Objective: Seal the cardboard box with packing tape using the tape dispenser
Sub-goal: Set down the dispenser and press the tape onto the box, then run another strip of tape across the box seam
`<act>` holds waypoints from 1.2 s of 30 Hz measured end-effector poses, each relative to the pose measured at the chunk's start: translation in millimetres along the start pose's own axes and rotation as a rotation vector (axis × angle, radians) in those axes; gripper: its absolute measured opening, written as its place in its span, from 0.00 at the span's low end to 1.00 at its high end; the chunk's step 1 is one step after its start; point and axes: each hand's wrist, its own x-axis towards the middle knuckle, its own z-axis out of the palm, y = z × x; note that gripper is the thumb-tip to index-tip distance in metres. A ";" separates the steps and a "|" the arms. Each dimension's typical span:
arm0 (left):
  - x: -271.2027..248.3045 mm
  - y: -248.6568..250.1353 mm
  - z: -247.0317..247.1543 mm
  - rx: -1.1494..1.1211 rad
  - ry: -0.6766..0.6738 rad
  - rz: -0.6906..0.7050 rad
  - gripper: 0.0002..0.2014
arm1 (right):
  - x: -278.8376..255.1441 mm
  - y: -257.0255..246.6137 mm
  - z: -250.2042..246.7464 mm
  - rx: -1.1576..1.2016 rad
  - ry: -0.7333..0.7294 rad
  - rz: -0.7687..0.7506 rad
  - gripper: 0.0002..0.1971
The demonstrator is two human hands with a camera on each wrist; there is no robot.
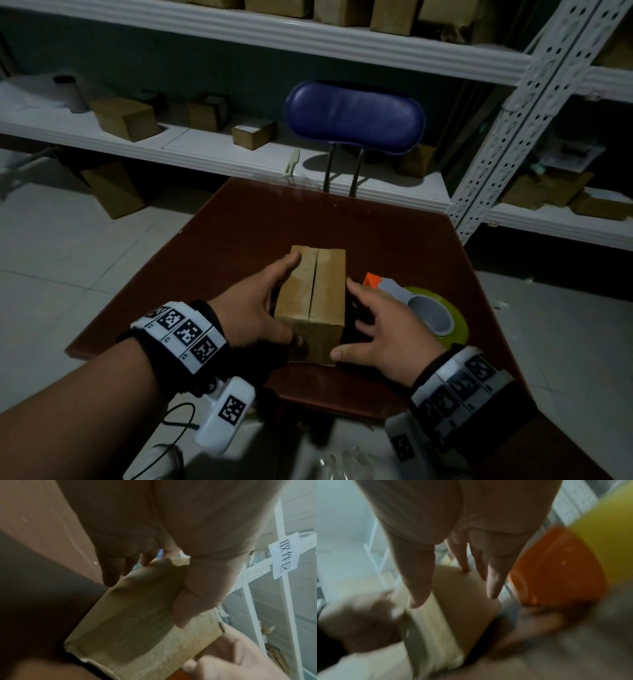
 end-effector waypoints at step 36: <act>17.8 -16.9 6.1 -0.020 0.088 0.134 0.61 | -10.9 5.8 -34.9 -0.622 0.374 0.366 0.35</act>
